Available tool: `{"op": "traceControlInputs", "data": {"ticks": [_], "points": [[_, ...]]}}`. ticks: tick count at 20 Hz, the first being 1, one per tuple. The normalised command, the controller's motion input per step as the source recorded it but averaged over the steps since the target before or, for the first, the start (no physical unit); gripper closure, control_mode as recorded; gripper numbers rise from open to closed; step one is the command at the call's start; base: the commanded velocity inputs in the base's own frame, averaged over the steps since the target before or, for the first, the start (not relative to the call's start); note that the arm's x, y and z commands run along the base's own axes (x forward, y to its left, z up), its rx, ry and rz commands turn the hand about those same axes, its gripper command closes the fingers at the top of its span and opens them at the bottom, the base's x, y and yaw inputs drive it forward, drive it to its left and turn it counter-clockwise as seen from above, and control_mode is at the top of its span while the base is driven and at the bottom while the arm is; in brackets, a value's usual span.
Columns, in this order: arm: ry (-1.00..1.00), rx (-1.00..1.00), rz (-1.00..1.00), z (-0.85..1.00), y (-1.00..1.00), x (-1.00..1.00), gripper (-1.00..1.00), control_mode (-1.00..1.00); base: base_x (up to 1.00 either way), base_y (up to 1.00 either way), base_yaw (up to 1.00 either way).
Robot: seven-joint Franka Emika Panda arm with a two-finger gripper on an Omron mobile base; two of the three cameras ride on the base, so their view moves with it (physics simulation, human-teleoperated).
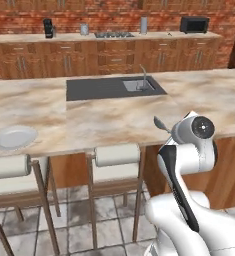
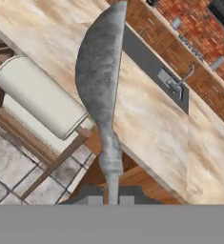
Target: Take the fork and place it on the left side of the plate. Then take the spoon and place it on the right side of the plate. Make sure they're directly next to the plate.
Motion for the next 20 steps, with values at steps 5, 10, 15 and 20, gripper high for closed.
{"op": "traceControlInputs", "data": {"ticks": [5, 10, 15, 20], "points": [[0.00, 0.00, 0.00, 0.00, 0.00, 0.00, 1.00, 1.00, 0.39, 1.00, -0.34], [0.00, 0.00, 0.00, 0.00, 0.00, 0.00, 1.00, 1.00, 0.42, 1.00, -0.33], [0.00, 0.00, 0.00, 0.00, 0.00, 0.00, 1.00, 1.00, 0.51, 1.00, -0.33], [0.00, 0.00, 0.00, 0.00, 0.00, 0.00, 1.00, 1.00, 0.48, 1.00, -0.30]]}}
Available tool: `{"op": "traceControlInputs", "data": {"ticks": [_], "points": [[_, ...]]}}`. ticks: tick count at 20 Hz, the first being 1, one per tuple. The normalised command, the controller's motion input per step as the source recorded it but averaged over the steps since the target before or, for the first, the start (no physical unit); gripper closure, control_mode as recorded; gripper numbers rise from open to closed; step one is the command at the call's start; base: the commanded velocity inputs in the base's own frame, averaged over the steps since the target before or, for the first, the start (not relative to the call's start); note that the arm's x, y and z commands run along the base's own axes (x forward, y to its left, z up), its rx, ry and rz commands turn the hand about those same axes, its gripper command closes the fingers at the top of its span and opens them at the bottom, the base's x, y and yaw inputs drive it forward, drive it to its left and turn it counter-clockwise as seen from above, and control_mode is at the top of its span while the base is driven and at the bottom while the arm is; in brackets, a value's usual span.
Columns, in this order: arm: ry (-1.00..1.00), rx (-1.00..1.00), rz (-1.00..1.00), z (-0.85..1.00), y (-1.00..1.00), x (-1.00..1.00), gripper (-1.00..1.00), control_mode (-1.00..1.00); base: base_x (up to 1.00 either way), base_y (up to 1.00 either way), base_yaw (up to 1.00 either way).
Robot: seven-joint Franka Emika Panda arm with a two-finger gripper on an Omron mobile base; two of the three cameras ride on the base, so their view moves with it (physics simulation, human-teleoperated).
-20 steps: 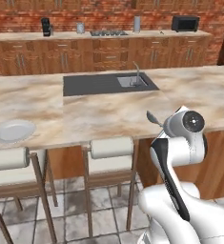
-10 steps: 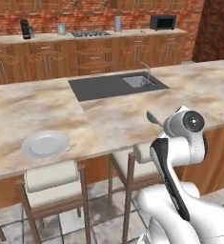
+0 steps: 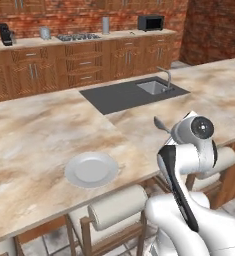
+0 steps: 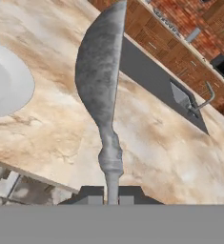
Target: Take the fork and place it on the left side of the plate. Then take the spoon and place it on the right side of the plate. Make sure they're directly next to the plate.
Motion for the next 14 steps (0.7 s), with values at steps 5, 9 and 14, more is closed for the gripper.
{"op": "traceControlInputs", "data": {"ticks": [5, 9, 14], "points": [[0.03, -0.01, -0.03, -0.09, 0.18, 0.06, 1.00, -1.00, 0.27, 0.79, -0.18], [0.14, -0.01, -0.14, -0.46, 0.75, 0.46, 1.00, -1.00, 0.00, 0.00, 0.00], [0.18, 0.00, -0.10, -0.57, 0.55, 0.68, 1.00, -1.00, 0.00, 0.00, 0.00]]}}
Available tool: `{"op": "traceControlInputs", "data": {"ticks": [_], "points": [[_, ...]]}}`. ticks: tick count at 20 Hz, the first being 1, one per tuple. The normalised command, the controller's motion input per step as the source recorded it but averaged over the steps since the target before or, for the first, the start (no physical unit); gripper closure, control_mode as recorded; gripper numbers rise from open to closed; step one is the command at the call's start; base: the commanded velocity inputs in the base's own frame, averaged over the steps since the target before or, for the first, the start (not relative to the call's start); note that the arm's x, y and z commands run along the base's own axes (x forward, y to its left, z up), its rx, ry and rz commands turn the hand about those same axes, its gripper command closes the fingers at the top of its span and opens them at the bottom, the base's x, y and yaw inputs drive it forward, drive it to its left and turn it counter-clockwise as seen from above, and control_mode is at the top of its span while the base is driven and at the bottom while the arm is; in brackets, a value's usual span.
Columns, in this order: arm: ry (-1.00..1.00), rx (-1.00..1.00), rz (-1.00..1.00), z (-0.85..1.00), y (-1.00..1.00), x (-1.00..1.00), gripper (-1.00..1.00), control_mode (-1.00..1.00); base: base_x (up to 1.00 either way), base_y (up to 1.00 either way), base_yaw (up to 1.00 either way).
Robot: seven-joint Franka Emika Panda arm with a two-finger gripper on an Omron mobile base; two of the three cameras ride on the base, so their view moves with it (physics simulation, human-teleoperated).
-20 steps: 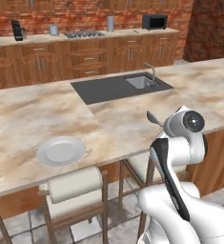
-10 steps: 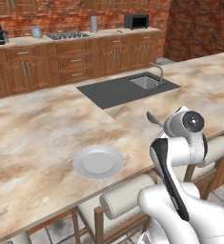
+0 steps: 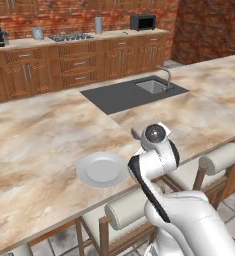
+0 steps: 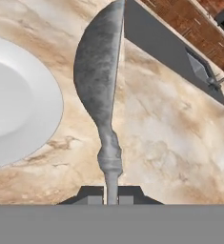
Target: Take the fork and place it on the left side of the plate. Then take the spoon and place it on the right side of the plate. Make sure they're directly next to the plate.
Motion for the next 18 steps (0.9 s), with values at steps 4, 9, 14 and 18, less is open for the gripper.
{"op": "traceControlInputs", "data": {"ticks": [4, 9, 14, 18], "points": [[0.29, 0.02, -0.04, -0.55, 0.04, 0.61, 1.00, -1.00, 0.00, 0.00, 0.00], [0.26, 0.04, -0.03, -0.28, 0.00, 0.49, 1.00, -1.00, 0.00, 0.00, 0.00], [0.20, 0.09, 0.00, -0.08, -0.07, 0.38, 1.00, -1.00, 0.00, 0.00, 0.00], [0.08, 0.07, 0.00, -0.11, 0.00, 0.37, 1.00, -1.00, 0.00, 0.00, 0.00]]}}
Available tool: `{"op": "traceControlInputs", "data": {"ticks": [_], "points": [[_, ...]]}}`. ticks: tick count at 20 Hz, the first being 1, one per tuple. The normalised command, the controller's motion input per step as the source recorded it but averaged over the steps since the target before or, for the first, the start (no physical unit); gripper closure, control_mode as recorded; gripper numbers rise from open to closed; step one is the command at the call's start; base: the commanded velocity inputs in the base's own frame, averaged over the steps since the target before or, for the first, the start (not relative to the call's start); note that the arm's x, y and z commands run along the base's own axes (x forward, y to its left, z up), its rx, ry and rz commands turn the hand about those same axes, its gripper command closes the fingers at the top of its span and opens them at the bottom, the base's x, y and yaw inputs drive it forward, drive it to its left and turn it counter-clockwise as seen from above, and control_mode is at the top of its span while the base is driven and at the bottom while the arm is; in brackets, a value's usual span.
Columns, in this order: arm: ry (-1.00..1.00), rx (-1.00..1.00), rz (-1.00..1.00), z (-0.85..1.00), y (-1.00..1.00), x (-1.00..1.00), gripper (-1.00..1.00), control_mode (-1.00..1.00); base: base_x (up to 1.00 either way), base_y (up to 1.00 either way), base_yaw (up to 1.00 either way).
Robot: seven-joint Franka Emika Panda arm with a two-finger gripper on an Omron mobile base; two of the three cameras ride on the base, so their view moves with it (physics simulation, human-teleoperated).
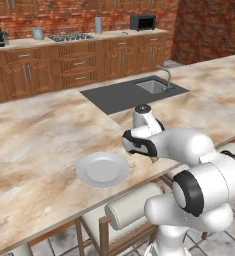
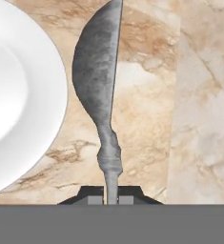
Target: Take the fork and place it on the left side of the plate. Then take the spoon and place it on the right side of the plate. Make sure they're directly next to the plate.
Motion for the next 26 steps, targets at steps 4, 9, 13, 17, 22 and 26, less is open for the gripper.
{"op": "traceControlInputs", "data": {"ticks": [4, 9, 13, 17, 22, 26], "points": [[0.00, 0.05, 0.00, -0.32, -0.01, 0.15, 1.00, -1.00, 0.00, 0.00, 0.00], [0.00, 0.01, 0.00, -0.46, 0.00, 0.02, 1.00, -1.00, 0.00, 0.00, 0.00], [0.00, 0.02, 0.00, -0.40, -0.02, 0.00, 1.00, -1.00, 0.00, 0.00, 0.00], [0.00, 0.02, 0.00, -0.27, -0.01, 0.09, 1.00, -1.00, 0.00, 0.00, 0.00], [0.01, 0.00, 0.00, -0.24, 0.00, 0.25, 1.00, -1.00, 0.00, 0.00, 0.00], [0.02, 0.01, 0.00, -0.20, 0.00, 0.25, 1.00, -1.00, 0.00, 0.00, 0.00]]}}
